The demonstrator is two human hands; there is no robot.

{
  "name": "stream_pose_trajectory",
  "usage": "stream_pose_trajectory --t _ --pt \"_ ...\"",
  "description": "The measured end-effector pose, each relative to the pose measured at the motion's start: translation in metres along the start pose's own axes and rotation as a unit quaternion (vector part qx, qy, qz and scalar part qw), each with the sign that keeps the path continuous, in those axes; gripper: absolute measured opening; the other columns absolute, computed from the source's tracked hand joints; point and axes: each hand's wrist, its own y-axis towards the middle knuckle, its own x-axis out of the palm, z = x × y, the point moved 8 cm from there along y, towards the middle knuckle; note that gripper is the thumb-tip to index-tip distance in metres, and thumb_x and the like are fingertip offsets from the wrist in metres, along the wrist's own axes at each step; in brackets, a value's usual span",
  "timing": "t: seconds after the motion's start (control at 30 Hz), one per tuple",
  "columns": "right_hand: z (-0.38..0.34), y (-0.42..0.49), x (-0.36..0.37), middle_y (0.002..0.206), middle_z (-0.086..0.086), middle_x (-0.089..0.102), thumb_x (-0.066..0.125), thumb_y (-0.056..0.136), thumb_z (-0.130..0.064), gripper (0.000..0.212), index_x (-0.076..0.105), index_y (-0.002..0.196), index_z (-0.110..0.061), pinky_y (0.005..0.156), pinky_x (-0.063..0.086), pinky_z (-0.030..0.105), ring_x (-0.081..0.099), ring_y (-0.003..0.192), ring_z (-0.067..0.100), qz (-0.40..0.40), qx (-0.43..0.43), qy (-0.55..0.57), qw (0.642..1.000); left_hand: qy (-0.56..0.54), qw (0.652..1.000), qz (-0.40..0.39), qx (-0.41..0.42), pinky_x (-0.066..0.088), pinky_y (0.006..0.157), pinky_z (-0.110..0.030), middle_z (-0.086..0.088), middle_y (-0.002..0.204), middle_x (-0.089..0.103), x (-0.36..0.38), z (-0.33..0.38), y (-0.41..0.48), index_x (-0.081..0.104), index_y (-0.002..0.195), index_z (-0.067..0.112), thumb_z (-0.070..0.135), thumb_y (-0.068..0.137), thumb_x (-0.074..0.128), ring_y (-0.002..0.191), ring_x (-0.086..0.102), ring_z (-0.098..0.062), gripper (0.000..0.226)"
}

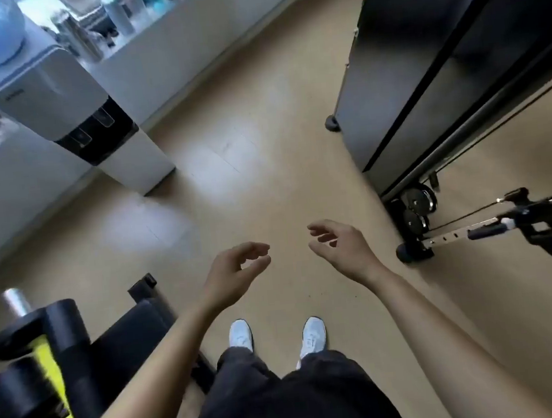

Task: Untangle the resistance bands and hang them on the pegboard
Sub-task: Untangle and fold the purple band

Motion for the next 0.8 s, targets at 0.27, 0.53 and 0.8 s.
stream_pose_trajectory --t 0.27,0.53,0.8 --pt "-0.008 0.06 -0.012 0.109 -0.005 0.071 0.073 0.088 -0.022 0.035 0.07 0.122 -0.02 0.091 0.051 0.03 0.066 0.096 0.014 -0.037 0.013 -0.045 0.998 -0.026 0.999 0.02 -0.032 0.05 0.088 -0.016 0.015 0.106 0.076 -0.016 0.004 0.045 0.075 0.114 0.026 0.024 0.095 0.07 0.101 0.069 0.002 0.019" --pt "-0.055 0.147 -0.019 0.108 -0.006 0.07 0.073 0.087 -0.024 0.036 0.068 0.123 -0.023 0.087 0.054 0.03 0.066 0.097 0.012 -0.03 0.026 -0.083 0.996 -0.037 0.999 -0.002 -0.013 0.054 0.088 -0.028 0.013 0.103 0.077 -0.066 -0.005 0.14 0.076 0.111 0.025 0.023 0.095 0.07 0.097 0.071 -0.004 0.017" --pt "-0.101 0.226 -0.018 0.105 -0.009 0.07 0.074 0.085 -0.025 0.036 0.069 0.121 -0.026 0.077 0.053 0.03 0.065 0.097 0.012 -0.025 0.059 -0.111 0.992 0.042 0.996 -0.069 0.028 0.049 0.083 -0.023 0.017 0.102 0.074 -0.13 0.0 0.249 0.074 0.113 0.028 0.032 0.095 0.066 0.095 0.066 0.005 0.02"
